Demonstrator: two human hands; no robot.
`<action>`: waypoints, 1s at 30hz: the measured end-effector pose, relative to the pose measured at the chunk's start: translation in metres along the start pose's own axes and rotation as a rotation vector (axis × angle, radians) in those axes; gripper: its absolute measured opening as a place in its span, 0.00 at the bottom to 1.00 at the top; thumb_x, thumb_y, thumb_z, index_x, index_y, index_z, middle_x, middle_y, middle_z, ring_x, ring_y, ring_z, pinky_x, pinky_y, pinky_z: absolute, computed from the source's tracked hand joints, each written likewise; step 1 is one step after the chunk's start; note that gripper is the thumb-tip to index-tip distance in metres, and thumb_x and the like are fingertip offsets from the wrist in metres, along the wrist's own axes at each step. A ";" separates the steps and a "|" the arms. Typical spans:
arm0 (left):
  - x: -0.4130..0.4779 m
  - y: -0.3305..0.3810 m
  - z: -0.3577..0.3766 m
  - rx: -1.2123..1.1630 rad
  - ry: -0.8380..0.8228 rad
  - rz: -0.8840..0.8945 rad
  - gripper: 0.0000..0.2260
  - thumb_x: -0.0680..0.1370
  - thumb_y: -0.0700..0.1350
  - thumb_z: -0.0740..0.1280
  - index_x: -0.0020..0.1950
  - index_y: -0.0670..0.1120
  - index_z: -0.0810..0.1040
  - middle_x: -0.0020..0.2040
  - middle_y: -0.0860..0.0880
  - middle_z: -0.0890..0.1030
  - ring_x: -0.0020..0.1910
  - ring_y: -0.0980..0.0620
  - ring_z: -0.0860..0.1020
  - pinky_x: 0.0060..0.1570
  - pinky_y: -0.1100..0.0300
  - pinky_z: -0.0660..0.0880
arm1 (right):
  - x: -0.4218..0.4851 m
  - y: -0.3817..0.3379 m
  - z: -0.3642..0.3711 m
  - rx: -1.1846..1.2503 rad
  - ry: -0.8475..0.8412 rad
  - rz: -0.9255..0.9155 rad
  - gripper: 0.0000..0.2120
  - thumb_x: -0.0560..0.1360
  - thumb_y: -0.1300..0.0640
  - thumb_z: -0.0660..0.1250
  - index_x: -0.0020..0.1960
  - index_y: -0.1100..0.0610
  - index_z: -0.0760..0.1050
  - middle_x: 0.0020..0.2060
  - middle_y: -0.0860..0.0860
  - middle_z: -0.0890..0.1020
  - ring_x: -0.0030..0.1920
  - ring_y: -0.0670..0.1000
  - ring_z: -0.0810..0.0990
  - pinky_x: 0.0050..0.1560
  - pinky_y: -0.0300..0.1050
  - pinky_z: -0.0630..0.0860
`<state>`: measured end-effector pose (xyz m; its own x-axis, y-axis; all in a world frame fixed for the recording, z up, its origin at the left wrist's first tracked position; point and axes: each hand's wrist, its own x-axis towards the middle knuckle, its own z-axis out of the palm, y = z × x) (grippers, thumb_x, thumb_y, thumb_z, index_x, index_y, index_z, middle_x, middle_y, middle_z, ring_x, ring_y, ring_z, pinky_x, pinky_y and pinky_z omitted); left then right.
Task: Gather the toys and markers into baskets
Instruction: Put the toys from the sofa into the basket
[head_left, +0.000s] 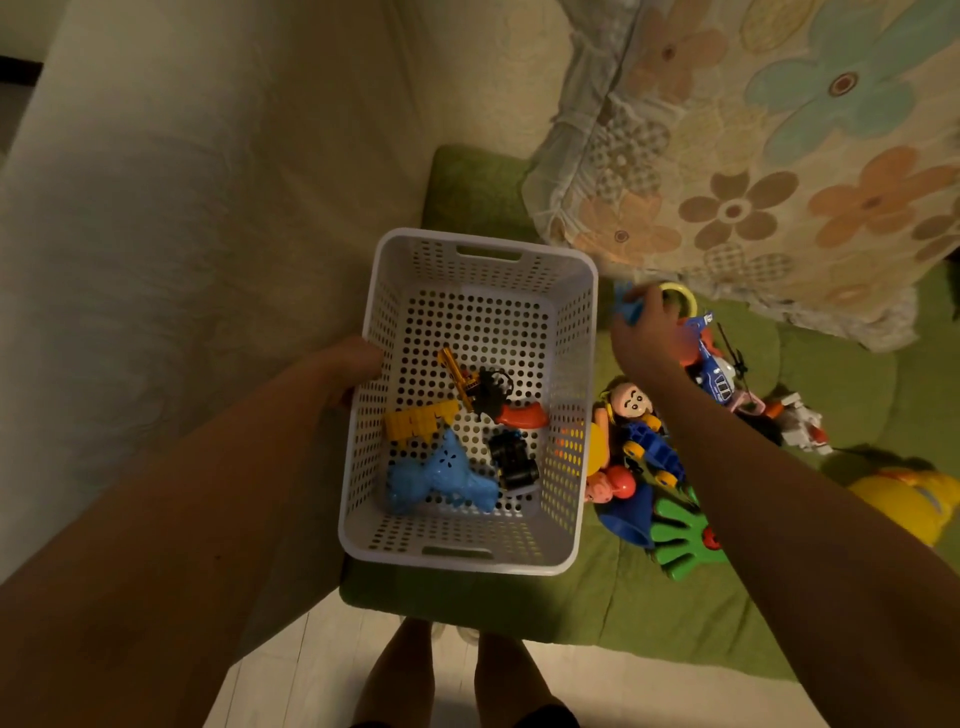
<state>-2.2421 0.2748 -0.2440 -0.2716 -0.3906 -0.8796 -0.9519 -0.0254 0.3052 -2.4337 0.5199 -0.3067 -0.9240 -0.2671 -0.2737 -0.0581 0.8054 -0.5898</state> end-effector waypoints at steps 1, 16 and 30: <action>0.000 0.000 0.000 0.006 0.006 0.000 0.11 0.80 0.35 0.55 0.40 0.44 0.68 0.37 0.45 0.75 0.34 0.49 0.74 0.33 0.56 0.73 | 0.003 -0.010 -0.007 0.058 0.066 -0.025 0.15 0.78 0.58 0.63 0.63 0.59 0.69 0.61 0.61 0.69 0.56 0.62 0.74 0.52 0.50 0.72; 0.005 -0.005 0.007 0.094 0.091 0.000 0.09 0.80 0.39 0.57 0.40 0.42 0.69 0.38 0.42 0.76 0.35 0.47 0.76 0.34 0.54 0.75 | -0.041 -0.064 0.036 -0.225 -0.461 -0.438 0.23 0.76 0.50 0.67 0.69 0.53 0.68 0.64 0.55 0.72 0.60 0.57 0.74 0.58 0.52 0.74; 0.011 -0.007 0.006 0.136 0.066 -0.006 0.07 0.80 0.38 0.57 0.42 0.42 0.69 0.39 0.42 0.76 0.35 0.46 0.76 0.32 0.54 0.75 | -0.057 -0.053 0.049 -0.408 -0.196 -0.529 0.17 0.76 0.58 0.63 0.64 0.58 0.72 0.60 0.57 0.74 0.60 0.59 0.73 0.54 0.56 0.74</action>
<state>-2.2397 0.2762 -0.2577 -0.2603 -0.4505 -0.8540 -0.9651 0.0953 0.2439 -2.3592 0.4663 -0.2967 -0.6492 -0.7383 -0.1829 -0.6546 0.6648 -0.3599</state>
